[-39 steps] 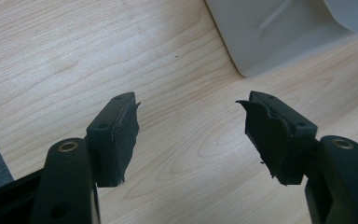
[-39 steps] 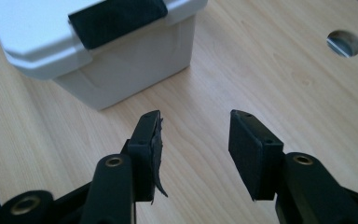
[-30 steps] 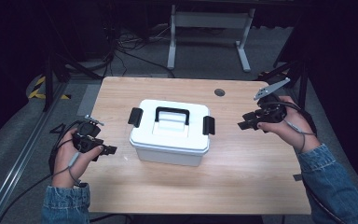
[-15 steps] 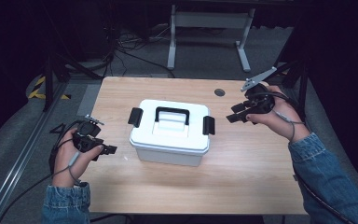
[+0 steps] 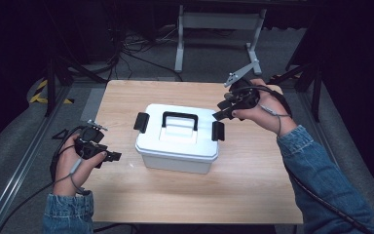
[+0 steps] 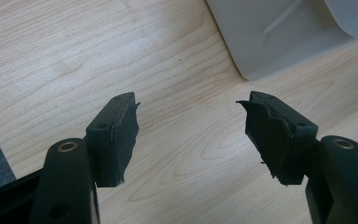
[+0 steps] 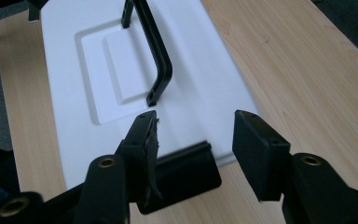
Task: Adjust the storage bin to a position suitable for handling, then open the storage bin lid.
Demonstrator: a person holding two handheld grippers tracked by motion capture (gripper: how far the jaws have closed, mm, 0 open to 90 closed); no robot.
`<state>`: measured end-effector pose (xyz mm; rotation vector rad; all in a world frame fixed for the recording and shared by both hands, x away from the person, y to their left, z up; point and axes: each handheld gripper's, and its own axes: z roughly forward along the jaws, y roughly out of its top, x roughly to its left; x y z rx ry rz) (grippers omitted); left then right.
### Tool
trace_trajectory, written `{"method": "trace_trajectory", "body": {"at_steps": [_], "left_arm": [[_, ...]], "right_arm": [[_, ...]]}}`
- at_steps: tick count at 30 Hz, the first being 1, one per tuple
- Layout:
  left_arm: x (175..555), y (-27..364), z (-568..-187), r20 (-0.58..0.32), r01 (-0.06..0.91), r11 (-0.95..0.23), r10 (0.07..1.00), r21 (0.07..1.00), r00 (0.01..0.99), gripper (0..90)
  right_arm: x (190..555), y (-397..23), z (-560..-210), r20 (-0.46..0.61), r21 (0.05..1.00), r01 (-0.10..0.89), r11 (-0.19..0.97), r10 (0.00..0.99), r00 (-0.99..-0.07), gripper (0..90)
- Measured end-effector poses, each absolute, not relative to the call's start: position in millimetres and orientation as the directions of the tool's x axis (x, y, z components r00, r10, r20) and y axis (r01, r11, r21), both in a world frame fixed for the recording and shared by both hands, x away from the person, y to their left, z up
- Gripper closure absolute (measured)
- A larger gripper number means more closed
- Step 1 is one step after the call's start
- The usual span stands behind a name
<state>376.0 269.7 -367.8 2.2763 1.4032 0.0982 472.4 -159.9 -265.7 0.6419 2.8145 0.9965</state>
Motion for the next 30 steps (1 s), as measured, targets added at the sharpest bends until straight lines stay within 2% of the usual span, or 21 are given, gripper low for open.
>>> {"method": "trace_trajectory", "body": {"at_steps": [11, 30], "left_arm": [[379, 268, -369, -0.179, 0.825, -0.382, 0.855, 0.416, 0.486, 35.1], [381, 265, -370, -0.177, 0.823, -0.393, 0.851, 0.409, 0.494, 35.0]], "right_arm": [[483, -118, -269, 0.068, 0.623, 0.305, 0.721, 0.338, -0.939, 49.7], [494, -71, -289, 0.092, 0.590, 0.274, 0.759, 0.274, -0.957, 49.4]]}}
